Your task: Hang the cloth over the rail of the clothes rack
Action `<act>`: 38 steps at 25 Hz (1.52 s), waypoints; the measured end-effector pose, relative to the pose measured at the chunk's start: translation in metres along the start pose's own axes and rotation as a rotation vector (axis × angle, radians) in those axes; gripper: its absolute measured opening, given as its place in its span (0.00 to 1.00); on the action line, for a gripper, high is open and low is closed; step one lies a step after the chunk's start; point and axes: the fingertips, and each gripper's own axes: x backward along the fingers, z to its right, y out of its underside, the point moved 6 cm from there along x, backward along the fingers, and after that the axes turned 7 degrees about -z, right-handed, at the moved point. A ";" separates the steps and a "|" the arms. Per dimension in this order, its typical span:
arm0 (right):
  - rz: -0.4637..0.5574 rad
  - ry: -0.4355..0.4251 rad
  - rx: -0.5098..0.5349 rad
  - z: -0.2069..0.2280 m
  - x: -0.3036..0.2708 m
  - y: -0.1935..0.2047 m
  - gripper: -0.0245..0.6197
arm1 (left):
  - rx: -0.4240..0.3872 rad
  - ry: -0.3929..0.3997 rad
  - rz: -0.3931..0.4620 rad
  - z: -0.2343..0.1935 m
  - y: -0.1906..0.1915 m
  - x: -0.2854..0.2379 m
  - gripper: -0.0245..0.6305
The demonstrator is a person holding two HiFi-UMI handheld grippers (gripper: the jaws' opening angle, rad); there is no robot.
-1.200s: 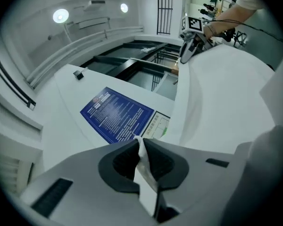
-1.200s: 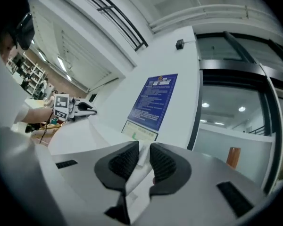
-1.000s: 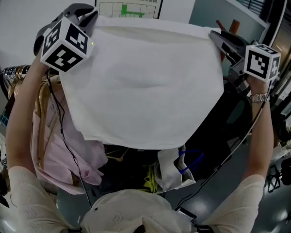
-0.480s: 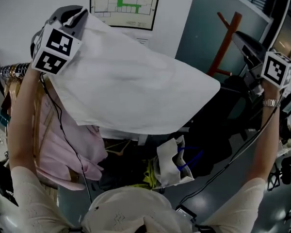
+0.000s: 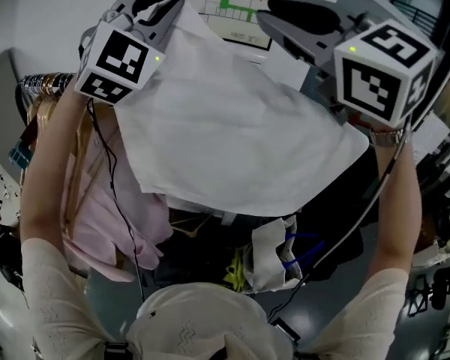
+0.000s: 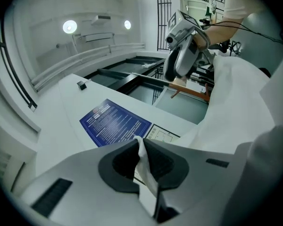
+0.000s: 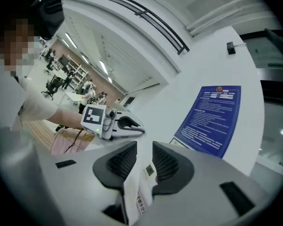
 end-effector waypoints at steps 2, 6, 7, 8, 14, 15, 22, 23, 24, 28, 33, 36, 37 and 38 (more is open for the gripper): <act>-0.003 0.004 0.027 -0.013 -0.036 -0.012 0.18 | 0.006 0.030 0.009 -0.002 0.000 0.000 0.08; -0.047 0.001 0.050 -0.022 -0.094 -0.015 0.19 | -0.001 0.099 0.051 -0.004 -0.001 -0.001 0.08; -0.064 0.004 0.049 -0.020 -0.106 -0.013 0.19 | 0.003 0.120 0.060 -0.005 -0.001 0.000 0.08; -0.077 0.007 0.042 -0.017 -0.115 -0.010 0.19 | 0.011 0.144 0.068 -0.006 -0.001 0.000 0.08; -0.087 -0.014 0.057 -0.005 -0.144 -0.004 0.19 | 0.011 0.240 0.110 -0.010 0.000 0.002 0.08; -0.086 -0.029 0.052 -0.005 -0.148 -0.003 0.14 | -0.001 0.246 0.110 -0.009 0.002 0.002 0.08; -0.163 -0.033 -0.031 0.003 -0.160 0.014 0.09 | -0.123 0.263 0.039 -0.008 0.016 0.005 0.08; -0.171 -0.029 -0.037 0.004 -0.162 0.015 0.09 | -0.128 0.254 0.042 -0.012 0.017 0.009 0.08; -0.179 -0.025 -0.040 0.004 -0.162 0.017 0.09 | -0.122 0.240 0.053 -0.018 0.018 0.014 0.08; -0.190 -0.026 -0.065 0.001 -0.163 0.026 0.09 | -0.059 0.223 0.071 -0.038 0.017 0.047 0.08; -0.167 0.043 -0.099 0.005 -0.157 0.021 0.19 | -0.122 0.374 -0.038 0.001 0.024 0.098 0.08; -0.108 0.072 -0.132 0.013 -0.146 0.013 0.19 | -0.081 0.363 -0.088 0.026 0.033 0.114 0.08; -0.092 0.091 -0.136 0.015 -0.144 0.012 0.19 | -0.060 0.335 -0.098 0.031 0.036 0.117 0.08; -0.070 0.116 -0.141 0.018 -0.142 0.010 0.19 | -0.039 0.297 -0.106 0.034 0.040 0.120 0.08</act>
